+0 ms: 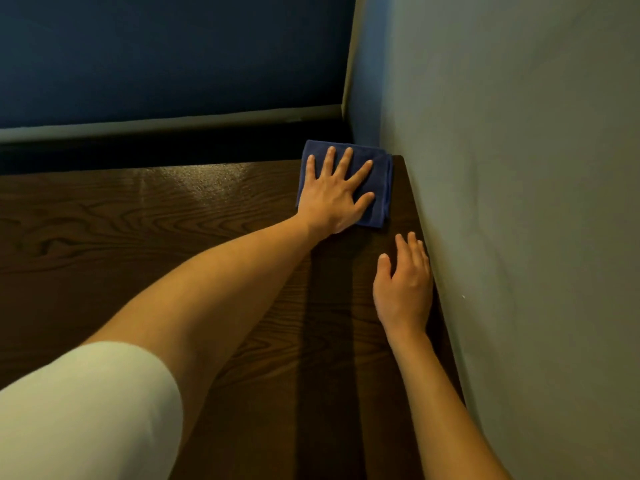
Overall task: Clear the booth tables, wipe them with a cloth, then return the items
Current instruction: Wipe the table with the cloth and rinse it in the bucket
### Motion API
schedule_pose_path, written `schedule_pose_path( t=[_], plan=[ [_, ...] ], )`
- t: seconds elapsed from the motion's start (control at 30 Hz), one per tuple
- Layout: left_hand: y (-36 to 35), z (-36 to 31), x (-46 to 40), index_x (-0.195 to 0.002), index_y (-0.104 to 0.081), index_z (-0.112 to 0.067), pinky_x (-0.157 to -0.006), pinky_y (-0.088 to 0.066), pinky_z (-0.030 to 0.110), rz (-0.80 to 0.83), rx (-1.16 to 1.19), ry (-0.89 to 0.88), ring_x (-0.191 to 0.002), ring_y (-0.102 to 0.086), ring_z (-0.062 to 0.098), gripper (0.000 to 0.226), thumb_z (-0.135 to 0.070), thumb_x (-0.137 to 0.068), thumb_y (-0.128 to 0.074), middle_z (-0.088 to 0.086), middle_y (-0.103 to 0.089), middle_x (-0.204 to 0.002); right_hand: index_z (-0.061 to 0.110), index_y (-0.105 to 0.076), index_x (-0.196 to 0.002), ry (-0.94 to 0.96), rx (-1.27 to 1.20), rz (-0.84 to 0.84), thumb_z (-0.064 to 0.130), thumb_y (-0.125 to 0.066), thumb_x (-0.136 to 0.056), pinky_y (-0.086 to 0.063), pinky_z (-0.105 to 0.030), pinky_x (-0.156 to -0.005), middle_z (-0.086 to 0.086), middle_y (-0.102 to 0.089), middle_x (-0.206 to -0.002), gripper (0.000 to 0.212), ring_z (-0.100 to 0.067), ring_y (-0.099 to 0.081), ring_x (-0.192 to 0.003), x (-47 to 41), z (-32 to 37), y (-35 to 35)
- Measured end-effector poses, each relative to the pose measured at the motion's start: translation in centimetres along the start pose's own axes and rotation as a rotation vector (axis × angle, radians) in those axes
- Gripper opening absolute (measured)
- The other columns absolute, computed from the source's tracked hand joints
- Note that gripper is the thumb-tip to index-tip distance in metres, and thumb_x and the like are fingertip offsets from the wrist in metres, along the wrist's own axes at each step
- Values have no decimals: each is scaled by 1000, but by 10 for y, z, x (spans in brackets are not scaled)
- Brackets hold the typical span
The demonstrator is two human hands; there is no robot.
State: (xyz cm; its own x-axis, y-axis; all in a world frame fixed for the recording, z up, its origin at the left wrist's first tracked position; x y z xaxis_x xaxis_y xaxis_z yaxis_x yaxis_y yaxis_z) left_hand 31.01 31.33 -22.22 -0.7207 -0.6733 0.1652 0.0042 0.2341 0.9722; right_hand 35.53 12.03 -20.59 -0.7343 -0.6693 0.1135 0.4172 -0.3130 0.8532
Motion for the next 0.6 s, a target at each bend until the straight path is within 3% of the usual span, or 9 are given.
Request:
schedule_pose_path(
  t=[0.33,0.6],
  plan=[
    [-15,-70,47,-161,-4,-38,-122,7,61,29,-19,-172,-155,7,33,67,-65,-101,-18,5,-1,-170,11,-41,-151,-89,-232,-108,24,-40,-107,-22,-20,-111,-7,-37,-158,46,-19,-32,-147,27,-17,22],
    [-29,-86,138,-159,1,-41,-122,9,59,62,8,-226,-155,13,31,65,-64,-101,-15,2,4,-170,19,-37,-153,-96,-276,-27,32,-33,-108,-22,-34,-119,-2,-30,-162,47,-18,-24,-150,60,-17,23]
  ],
)
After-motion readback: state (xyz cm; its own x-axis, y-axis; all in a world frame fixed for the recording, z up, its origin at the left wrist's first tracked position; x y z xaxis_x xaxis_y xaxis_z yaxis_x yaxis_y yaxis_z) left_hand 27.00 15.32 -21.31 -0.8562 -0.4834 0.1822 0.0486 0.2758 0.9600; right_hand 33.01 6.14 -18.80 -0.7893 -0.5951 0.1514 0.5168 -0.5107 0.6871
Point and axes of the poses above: each hand's wrist, its own x-axis away from the middle knuckle, its own y-axis out of the back of the hand, z = x × y, the point moved 7 cm from there along -x, towards the middle knuckle
